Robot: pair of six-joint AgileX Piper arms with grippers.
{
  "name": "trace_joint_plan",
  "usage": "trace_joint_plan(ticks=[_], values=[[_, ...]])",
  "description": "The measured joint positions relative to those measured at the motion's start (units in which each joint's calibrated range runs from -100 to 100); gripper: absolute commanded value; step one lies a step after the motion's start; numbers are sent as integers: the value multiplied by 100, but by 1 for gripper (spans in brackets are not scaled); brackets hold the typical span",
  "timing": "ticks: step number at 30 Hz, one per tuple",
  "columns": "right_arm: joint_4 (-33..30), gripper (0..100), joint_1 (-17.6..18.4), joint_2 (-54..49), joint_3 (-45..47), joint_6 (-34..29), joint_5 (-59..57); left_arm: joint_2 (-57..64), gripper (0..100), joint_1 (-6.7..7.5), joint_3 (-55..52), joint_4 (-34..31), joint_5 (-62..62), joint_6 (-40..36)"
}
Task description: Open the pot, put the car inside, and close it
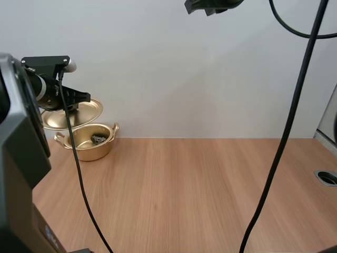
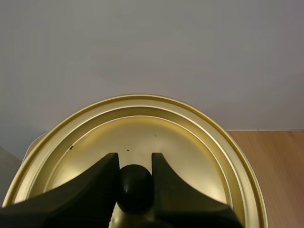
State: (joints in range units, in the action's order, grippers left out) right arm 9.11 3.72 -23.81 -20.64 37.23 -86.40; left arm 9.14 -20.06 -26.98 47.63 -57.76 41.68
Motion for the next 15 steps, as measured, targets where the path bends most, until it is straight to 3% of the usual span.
trace_joint_plan(ticks=[5, 13, 15], values=[[-46, 0, -9, -381, 0, -31, -488, -290, 0, 8, 0, 520, 138, 560], [-110, 0, -9, -458, 0, -43, -737, -442, 0, 61, 0, 693, 292, 703], [-324, 0, -9, -687, -5, -97, -838, -643, 0, 147, 0, 746, 554, 831]])
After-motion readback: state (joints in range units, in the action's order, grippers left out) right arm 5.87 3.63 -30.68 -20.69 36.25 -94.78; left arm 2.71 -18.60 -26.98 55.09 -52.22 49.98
